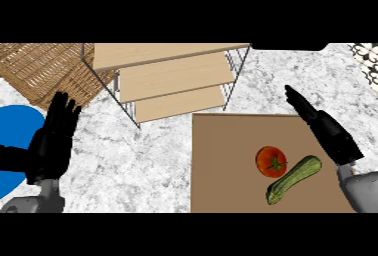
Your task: Pick the squash from the tray and place it in the tiered shelf
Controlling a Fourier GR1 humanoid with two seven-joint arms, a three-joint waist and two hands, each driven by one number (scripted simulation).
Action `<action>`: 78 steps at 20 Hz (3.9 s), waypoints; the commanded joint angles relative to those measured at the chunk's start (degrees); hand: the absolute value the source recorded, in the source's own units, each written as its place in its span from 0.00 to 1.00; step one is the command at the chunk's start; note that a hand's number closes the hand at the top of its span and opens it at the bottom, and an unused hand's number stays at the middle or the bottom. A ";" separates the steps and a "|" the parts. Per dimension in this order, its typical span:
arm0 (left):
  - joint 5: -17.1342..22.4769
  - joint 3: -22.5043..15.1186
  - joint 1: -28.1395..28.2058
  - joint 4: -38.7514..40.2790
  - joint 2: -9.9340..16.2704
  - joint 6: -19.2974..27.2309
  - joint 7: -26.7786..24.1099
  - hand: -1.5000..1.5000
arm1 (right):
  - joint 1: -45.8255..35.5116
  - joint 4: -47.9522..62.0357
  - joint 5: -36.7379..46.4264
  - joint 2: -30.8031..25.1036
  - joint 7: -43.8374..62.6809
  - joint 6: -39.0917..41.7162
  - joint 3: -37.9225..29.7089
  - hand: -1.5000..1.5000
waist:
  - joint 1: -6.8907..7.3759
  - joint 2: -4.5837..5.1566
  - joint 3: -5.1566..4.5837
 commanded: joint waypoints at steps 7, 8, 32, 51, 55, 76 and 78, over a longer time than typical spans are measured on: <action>-1.18 1.41 8.88 7.69 3.82 0.82 6.13 0.50 | 18.87 8.17 10.08 -5.98 12.63 -29.01 -18.73 1.00 | -15.99 -0.86 0.13; -0.92 1.48 10.36 8.49 3.95 0.76 7.06 0.50 | 20.31 7.66 7.72 -2.67 13.04 -34.31 -22.88 1.00 | -16.34 -2.18 0.75; -2.52 -4.83 0.93 11.92 4.67 -7.05 13.26 0.50 | 69.53 -55.18 36.10 15.05 42.98 -47.97 -1.44 0.00 | 0.96 -0.45 0.80; -4.52 -6.52 -1.86 14.39 1.38 -7.02 12.63 0.50 | 37.75 -43.98 54.01 16.53 84.03 -25.14 -6.06 0.00 | 2.37 -0.81 0.96; -3.64 -5.00 -0.49 12.67 3.50 -7.66 14.36 0.50 | 34.65 -41.13 58.44 22.88 85.65 -21.83 -6.00 0.00 | 2.23 -1.13 0.98; -4.44 -3.13 0.62 14.89 3.03 -8.63 12.40 0.50 | 19.63 -20.60 68.43 29.65 85.67 -18.42 -10.40 0.00 | -0.16 -1.55 1.13; -4.29 -3.56 0.27 14.30 2.42 -8.95 12.61 0.50 | 20.64 -17.48 69.09 29.65 85.67 -21.47 -8.90 0.00 | -0.26 -1.62 1.17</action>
